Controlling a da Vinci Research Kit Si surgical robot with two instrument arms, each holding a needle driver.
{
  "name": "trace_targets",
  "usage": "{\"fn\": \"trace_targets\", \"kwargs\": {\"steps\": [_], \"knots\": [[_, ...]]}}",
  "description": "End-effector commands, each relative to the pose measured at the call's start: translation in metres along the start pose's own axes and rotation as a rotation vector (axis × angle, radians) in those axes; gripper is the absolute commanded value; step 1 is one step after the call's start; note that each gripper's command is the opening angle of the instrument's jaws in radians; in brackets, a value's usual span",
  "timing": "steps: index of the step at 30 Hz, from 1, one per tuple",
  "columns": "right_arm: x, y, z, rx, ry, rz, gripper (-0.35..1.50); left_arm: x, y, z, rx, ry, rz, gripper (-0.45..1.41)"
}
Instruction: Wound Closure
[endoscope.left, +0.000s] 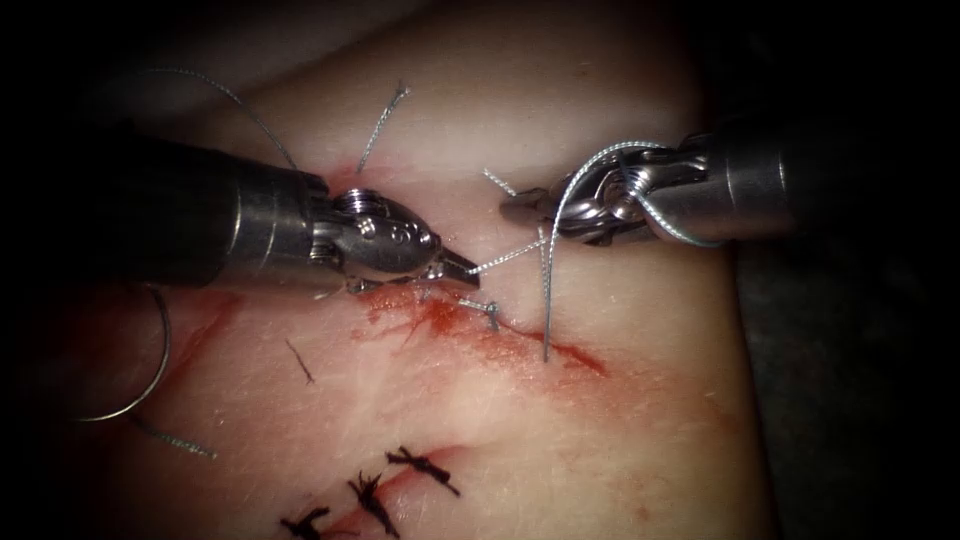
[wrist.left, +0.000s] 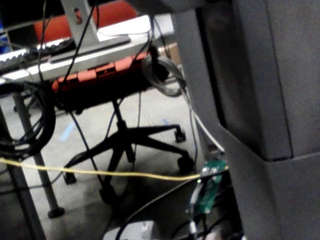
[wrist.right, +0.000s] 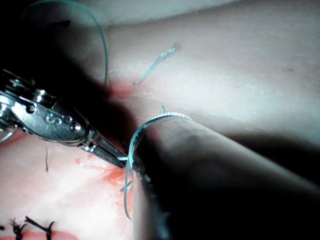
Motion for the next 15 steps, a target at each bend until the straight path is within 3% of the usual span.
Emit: {"fn": "trace_targets", "kwargs": {"steps": [1,9,15], "knots": [[-0.0001,-0.0008,0.0005,0.005,0.001,-0.006,-0.35,-0.0002,-0.0005,0.0005,0.007,-0.020,-0.004,-0.45],[-0.0006,-0.0019,-0.0002,0.017,0.005,-0.013,-0.35,-0.0049,-0.0054,-0.0016,0.073,-0.160,-0.040,-0.45],[-0.0006,-0.0025,-0.0012,0.049,0.041,-0.007,-0.35,-0.0069,-0.0073,-0.0021,0.080,-0.194,-0.028,-0.45]]}}
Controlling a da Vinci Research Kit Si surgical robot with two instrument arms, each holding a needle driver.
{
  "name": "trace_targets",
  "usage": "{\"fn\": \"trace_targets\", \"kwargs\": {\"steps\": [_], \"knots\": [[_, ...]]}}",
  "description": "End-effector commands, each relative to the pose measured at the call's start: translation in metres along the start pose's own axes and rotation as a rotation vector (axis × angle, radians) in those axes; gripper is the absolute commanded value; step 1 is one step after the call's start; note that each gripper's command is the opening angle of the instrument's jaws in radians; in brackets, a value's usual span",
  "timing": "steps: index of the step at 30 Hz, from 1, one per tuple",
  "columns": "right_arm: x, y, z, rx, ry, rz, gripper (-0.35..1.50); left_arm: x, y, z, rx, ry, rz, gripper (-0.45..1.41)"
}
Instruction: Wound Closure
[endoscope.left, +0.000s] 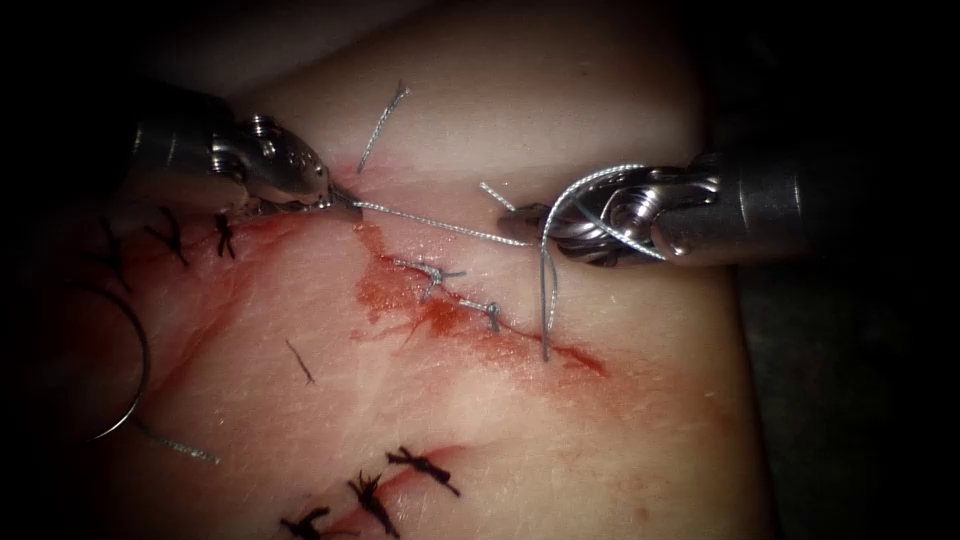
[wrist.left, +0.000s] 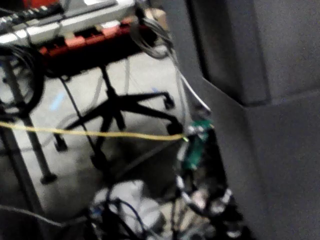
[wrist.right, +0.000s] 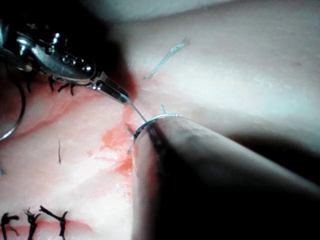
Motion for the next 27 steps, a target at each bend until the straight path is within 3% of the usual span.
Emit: {"fn": "trace_targets", "kwargs": {"steps": [1,10,21,27], "knots": [[0.0003,-0.0007,0.0003,0.005,0.000,0.000,-0.35,0.0000,-0.0001,0.0007,0.002,-0.009,0.004,-0.45],[-0.0001,-0.0010,-0.0009,-0.002,0.009,-0.002,-0.35,-0.0007,-0.0010,0.0006,0.036,-0.052,0.015,-0.45],[-0.0002,-0.0009,-0.0018,-0.007,0.023,0.002,-0.35,-0.0019,-0.0041,-0.0008,0.156,-0.104,0.007,-0.45],[-0.0002,-0.0012,-0.0020,0.007,0.045,0.005,-0.35,-0.0021,-0.0051,-0.0016,0.177,-0.098,-0.036,-0.45]]}}
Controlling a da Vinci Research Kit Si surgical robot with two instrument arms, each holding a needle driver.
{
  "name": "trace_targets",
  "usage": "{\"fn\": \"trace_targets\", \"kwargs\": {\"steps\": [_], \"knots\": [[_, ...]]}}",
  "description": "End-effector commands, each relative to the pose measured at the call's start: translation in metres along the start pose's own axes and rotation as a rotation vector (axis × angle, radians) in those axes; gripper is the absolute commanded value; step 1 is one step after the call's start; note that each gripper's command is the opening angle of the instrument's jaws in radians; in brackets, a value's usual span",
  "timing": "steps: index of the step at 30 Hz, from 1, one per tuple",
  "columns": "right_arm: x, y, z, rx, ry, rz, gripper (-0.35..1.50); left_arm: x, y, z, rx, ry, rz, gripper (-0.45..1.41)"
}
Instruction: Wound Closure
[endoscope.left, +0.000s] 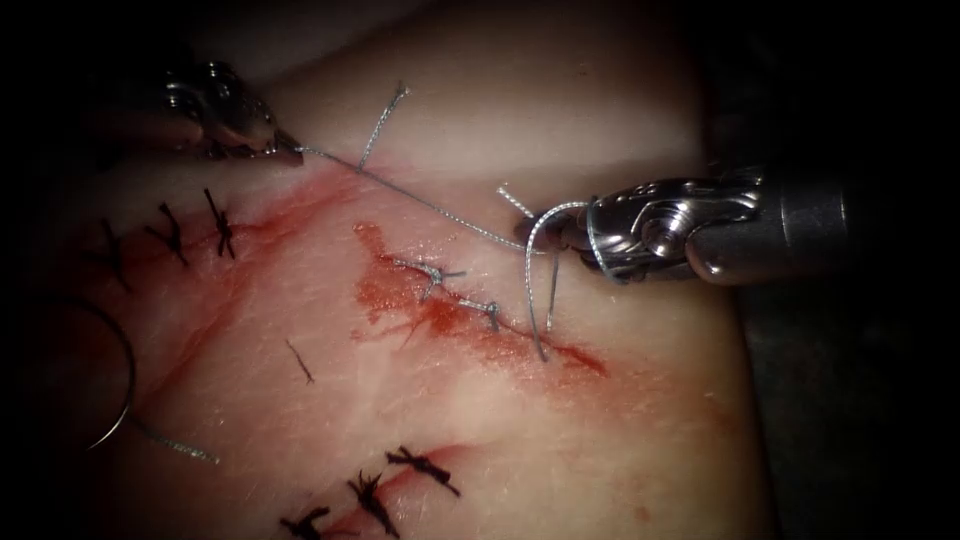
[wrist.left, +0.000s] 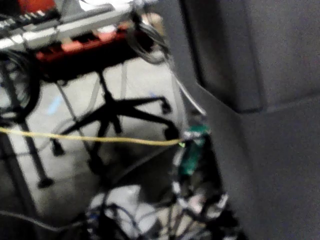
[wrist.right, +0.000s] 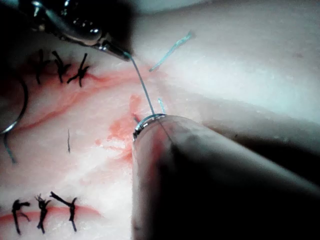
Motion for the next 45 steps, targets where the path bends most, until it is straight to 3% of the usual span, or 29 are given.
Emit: {"fn": "trace_targets", "kwargs": {"steps": [1,9,15,24,30,37,41,45], "knots": [[0.0000,-0.0007,0.0006,0.005,0.004,-0.001,-0.35,0.0004,0.0000,0.0005,0.001,0.004,-0.005,-0.45],[-0.0011,-0.0004,-0.0005,0.017,0.005,-0.023,-0.35,0.0005,-0.0014,-0.0008,0.054,0.021,-0.029,-0.45],[-0.0024,-0.0007,-0.0015,0.025,0.007,-0.057,-0.35,0.0015,-0.0041,-0.0019,0.144,0.042,-0.073,-0.45],[-0.0034,-0.0017,-0.0016,0.022,0.011,-0.092,-0.35,0.0031,-0.0078,-0.0009,0.237,0.051,-0.148,-0.45],[-0.0044,-0.0022,-0.0018,0.021,0.010,-0.119,-0.35,0.0047,-0.0106,-0.0006,0.310,0.061,-0.136,-0.45],[-0.0051,-0.0028,-0.0025,0.036,0.018,-0.147,-0.35,0.0080,-0.0134,-0.0003,0.382,0.146,-0.078,-0.45],[-0.0055,-0.0029,-0.0029,0.087,0.050,-0.171,-0.35,0.0100,-0.0130,0.0004,0.477,0.106,-0.018,-0.45],[-0.0062,-0.0027,-0.0036,0.133,0.059,-0.233,-0.35,0.0114,-0.0125,0.0008,0.488,0.046,0.034,-0.45]]}}
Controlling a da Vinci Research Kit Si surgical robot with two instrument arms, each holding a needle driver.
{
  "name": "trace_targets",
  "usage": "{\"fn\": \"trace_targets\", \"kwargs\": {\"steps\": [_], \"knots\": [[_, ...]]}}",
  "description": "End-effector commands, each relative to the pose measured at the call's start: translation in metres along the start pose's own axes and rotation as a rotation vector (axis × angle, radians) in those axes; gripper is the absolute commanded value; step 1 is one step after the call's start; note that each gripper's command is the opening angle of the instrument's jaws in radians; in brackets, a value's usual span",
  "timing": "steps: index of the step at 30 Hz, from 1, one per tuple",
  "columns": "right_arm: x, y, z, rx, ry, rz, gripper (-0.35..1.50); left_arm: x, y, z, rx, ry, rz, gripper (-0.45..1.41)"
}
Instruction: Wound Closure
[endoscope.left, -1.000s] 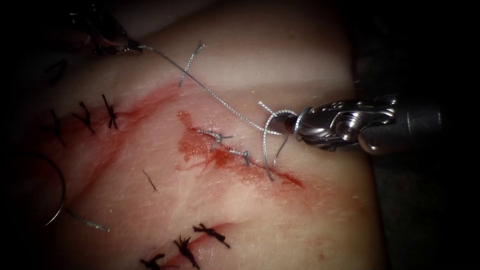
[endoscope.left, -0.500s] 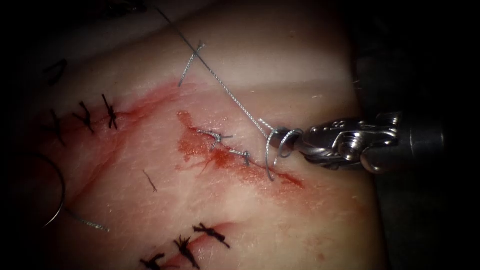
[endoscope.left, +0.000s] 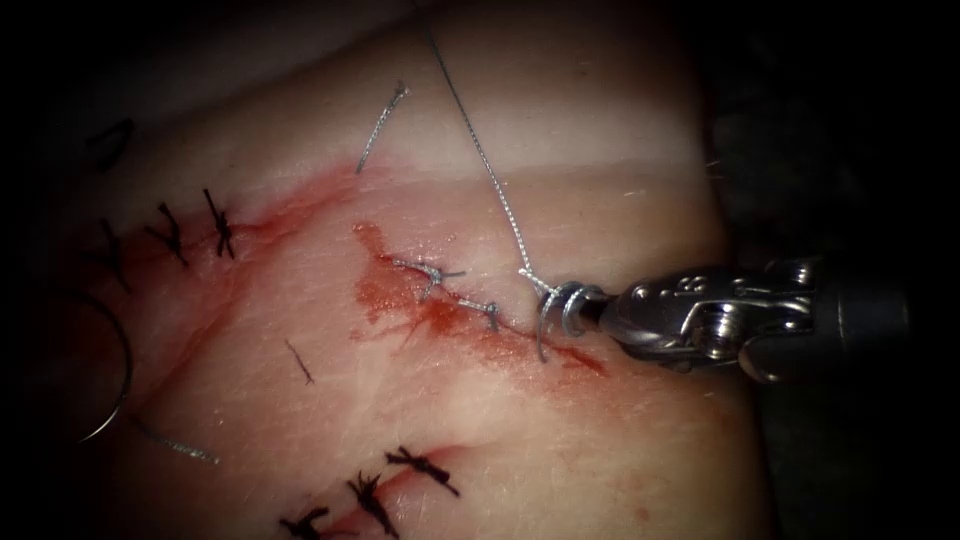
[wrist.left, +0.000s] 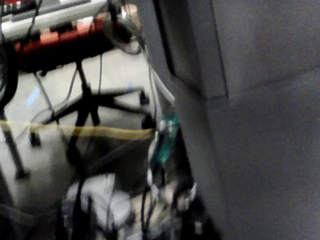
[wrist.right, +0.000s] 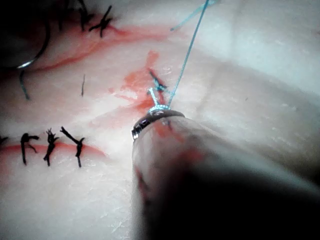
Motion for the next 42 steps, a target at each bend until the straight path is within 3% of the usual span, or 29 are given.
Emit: {"fn": "trace_targets", "kwargs": {"steps": [1,10,16,17,18,21,30,36,42], "knots": [[-0.0002,-0.0004,0.0004,0.017,-0.005,-0.021,-0.35,0.0004,0.0002,0.0005,0.000,-0.007,0.007,-0.45],[-0.0004,-0.0001,0.0002,0.031,0.004,-0.035,-0.35,-0.0011,0.0027,0.0001,-0.094,0.001,0.019,-0.45],[-0.0009,-0.0003,0.0013,0.028,0.017,-0.048,-0.35,-0.0027,0.0075,-0.0032,-0.365,0.128,-0.023,-0.45],[-0.0008,-0.0003,0.0015,0.027,0.017,-0.049,-0.35,-0.0029,0.0085,-0.0039,-0.394,0.129,-0.027,0.02],[-0.0008,-0.0004,0.0016,0.029,0.022,-0.049,-0.35,-0.0030,0.0092,-0.0044,-0.415,0.123,-0.038,0.36],[-0.0007,-0.0004,0.0017,0.030,0.028,-0.048,-0.35,-0.0036,0.0108,-0.0058,-0.445,0.092,-0.048,0.76],[-0.0008,-0.0003,0.0016,0.030,0.028,-0.048,-0.35,-0.0037,0.0106,-0.0097,-0.494,0.081,-0.098,1.21],[-0.0009,-0.0003,0.0015,0.032,0.028,-0.050,-0.35,-0.0023,0.0077,-0.0119,-0.426,0.243,0.180,1.27],[-0.0010,-0.0004,0.0015,0.035,0.027,-0.052,-0.35,-0.0021,0.0042,-0.0137,-0.285,0.262,0.358,1.28]]}}
